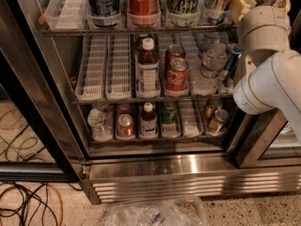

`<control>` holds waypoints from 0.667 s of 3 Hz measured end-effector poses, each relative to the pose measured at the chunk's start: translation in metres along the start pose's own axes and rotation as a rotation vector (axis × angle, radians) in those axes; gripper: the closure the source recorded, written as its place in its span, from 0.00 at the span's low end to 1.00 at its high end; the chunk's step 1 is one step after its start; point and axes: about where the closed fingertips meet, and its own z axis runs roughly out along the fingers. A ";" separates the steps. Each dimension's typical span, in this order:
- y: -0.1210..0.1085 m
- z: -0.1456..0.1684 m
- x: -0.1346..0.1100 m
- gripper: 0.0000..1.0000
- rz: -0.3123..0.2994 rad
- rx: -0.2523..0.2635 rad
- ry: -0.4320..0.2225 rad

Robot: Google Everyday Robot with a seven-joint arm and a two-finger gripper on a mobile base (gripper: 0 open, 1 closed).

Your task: Pick 7up can from top shelf of fridge

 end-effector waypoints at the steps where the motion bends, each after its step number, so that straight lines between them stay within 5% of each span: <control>1: 0.003 0.006 -0.001 0.21 -0.009 -0.011 0.004; 2: 0.004 0.008 -0.002 0.24 -0.013 -0.017 0.005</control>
Offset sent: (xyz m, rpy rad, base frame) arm 0.0278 0.0100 0.0156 -0.0494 0.0192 0.0380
